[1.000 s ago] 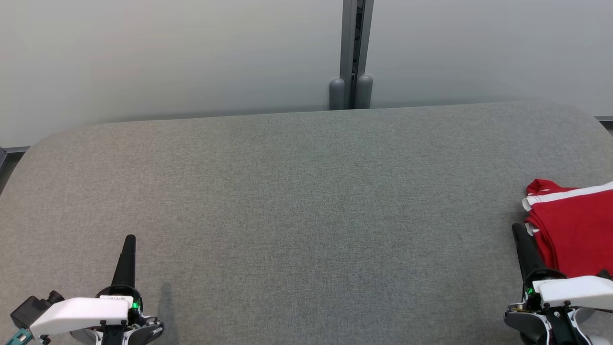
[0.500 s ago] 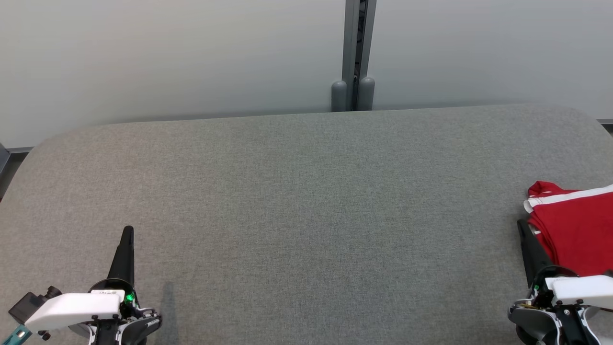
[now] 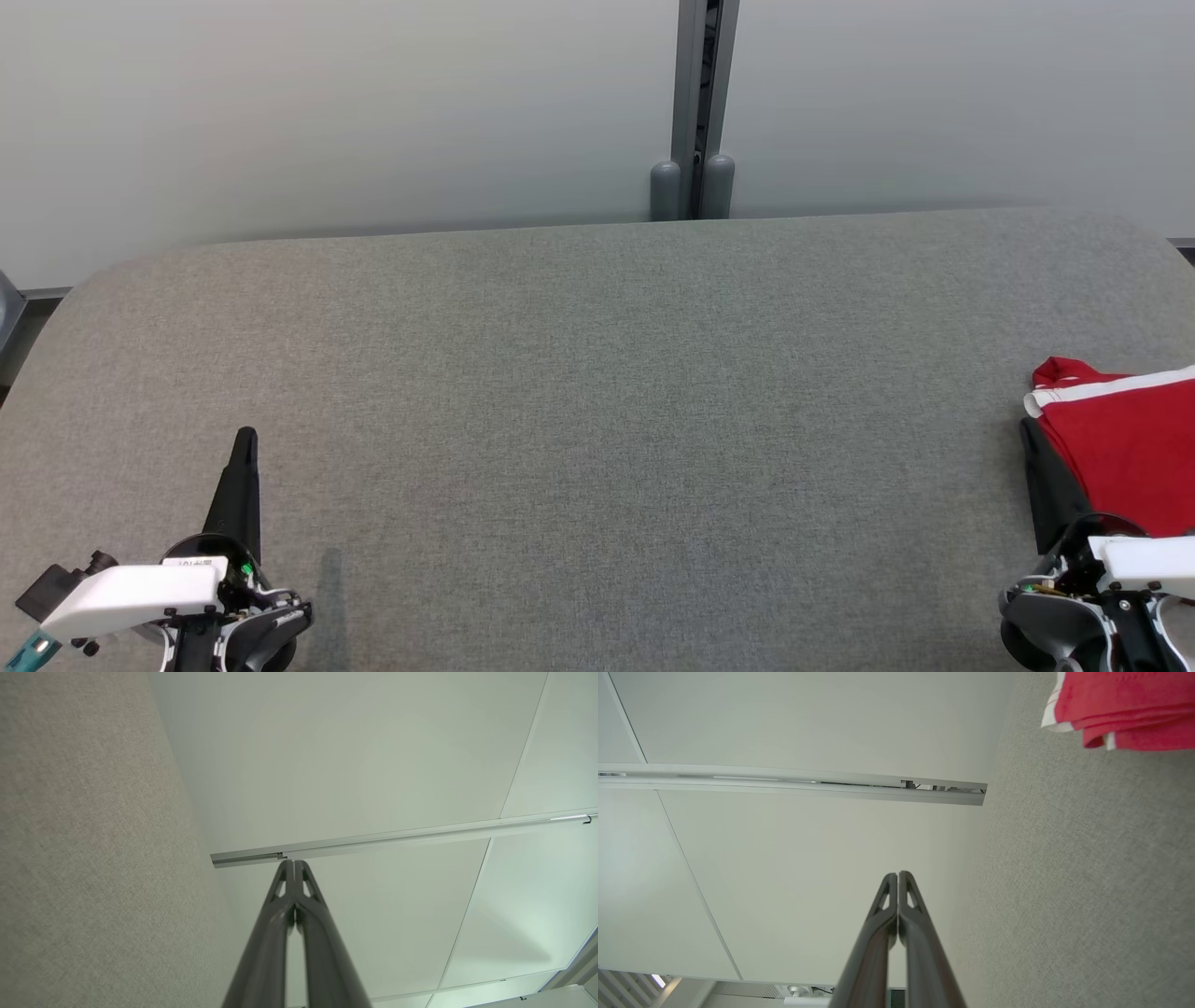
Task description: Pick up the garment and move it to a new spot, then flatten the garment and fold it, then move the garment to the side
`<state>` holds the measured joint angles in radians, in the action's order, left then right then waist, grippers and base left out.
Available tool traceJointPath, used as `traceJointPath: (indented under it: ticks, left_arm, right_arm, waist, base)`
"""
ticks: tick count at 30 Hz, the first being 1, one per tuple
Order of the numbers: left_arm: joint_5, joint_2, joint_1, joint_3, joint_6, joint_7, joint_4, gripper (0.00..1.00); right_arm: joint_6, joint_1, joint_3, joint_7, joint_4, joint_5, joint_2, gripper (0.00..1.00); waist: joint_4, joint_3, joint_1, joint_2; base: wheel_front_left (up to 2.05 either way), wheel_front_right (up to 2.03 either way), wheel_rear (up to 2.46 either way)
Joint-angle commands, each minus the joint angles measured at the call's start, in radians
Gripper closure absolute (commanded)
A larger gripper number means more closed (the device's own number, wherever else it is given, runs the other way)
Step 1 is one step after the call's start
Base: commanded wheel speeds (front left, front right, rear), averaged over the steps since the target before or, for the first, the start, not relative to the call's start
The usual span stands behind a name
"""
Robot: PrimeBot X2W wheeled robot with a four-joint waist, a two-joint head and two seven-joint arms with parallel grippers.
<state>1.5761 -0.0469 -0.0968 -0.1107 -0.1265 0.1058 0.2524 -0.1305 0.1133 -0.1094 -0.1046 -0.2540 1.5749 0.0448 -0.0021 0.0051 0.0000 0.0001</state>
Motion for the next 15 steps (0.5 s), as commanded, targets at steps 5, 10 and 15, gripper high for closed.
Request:
traceJointPath:
  ticks: [5, 10, 15]
  left_arm:
    - [0.039, -0.006, -0.020, -0.006, -0.008, 0.012, -0.010, 1.00]
    - [0.038, -0.006, -0.018, -0.005, -0.007, 0.012, -0.009, 1.00]
    - [0.038, -0.006, -0.018, -0.005, -0.007, 0.012, -0.009, 1.00]
  right_arm:
    - [0.000, -0.010, -0.007, -0.013, 0.014, 0.041, 0.010, 1.00]
    - [0.000, -0.010, -0.007, -0.013, 0.013, 0.039, 0.010, 1.00]
    - [0.000, -0.010, -0.007, -0.013, 0.013, 0.039, 0.010, 1.00]
  waist:
    - [0.002, -0.002, 0.0000, -0.0001]
    - [0.002, -0.002, 0.0000, -0.0001]
    - [0.002, -0.002, 0.0000, -0.0001]
  base:
    - [0.00, 0.00, 0.00]
    - [0.00, 0.00, 0.00]
    - [0.00, 0.00, 0.00]
